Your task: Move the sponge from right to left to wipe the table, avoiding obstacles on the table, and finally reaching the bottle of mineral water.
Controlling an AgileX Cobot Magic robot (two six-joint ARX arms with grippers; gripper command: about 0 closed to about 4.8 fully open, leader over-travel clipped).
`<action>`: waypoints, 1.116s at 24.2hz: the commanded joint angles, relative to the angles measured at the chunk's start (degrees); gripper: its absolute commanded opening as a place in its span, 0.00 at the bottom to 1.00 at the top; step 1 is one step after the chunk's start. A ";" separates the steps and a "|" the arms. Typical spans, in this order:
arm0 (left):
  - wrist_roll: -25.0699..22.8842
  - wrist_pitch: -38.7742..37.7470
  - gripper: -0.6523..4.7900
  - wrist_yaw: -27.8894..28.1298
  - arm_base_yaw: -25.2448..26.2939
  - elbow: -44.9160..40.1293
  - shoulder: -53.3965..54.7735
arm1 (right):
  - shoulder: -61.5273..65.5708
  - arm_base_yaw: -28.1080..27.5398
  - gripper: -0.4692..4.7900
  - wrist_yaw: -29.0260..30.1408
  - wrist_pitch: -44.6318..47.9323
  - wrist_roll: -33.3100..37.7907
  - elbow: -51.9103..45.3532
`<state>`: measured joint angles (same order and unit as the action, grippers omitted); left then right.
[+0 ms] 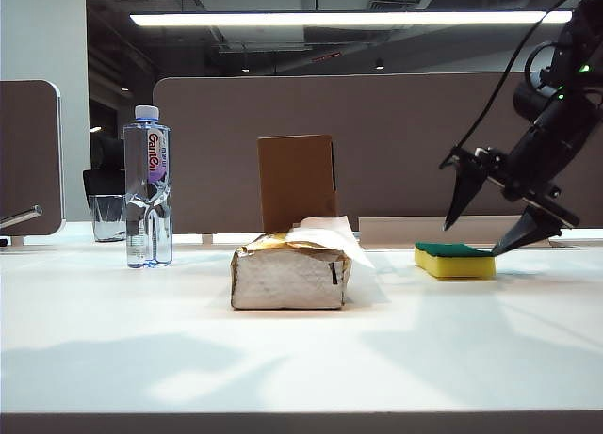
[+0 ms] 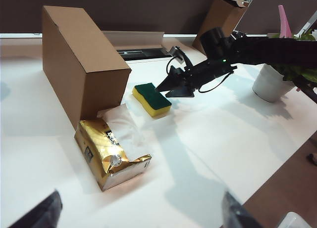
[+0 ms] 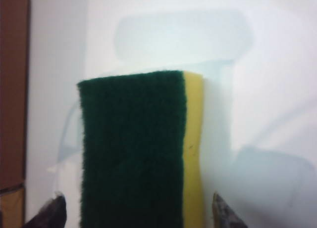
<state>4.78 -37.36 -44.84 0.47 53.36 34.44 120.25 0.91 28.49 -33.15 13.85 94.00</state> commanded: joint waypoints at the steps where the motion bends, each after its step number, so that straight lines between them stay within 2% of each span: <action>1: -0.02 0.59 0.89 -0.44 -0.07 0.22 0.17 | 0.61 0.42 0.81 -0.76 1.38 0.11 0.31; 9: -0.02 0.61 0.88 -0.39 -0.07 0.24 0.61 | 3.91 1.86 0.74 -2.08 3.21 2.45 0.98; 11: -0.04 0.66 0.88 -0.42 -0.07 0.24 0.61 | 4.26 2.14 0.58 -3.19 3.30 2.45 0.98; 12: -0.02 0.61 0.88 -0.42 -0.07 0.24 0.61 | 4.39 2.14 0.45 -3.96 3.34 2.43 0.98; 13: -0.04 0.66 0.88 -0.39 -0.07 0.24 0.61 | 4.39 2.14 0.38 -4.46 3.32 2.45 0.98; 15: -0.07 0.72 0.88 -0.37 -0.04 0.24 0.61 | 4.39 2.12 0.12 -4.61 3.41 2.43 0.98; 16: -0.04 0.83 0.88 -0.39 -0.04 0.24 0.61 | 4.39 2.12 0.08 -5.20 3.39 2.45 0.98; 27: -0.07 0.81 0.88 -0.42 -0.04 0.39 0.59 | 4.37 2.14 0.08 -9.77 -0.13 1.44 0.96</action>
<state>4.78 -37.15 -44.86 0.47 53.39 35.14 124.53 3.27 21.15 -30.33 16.21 95.09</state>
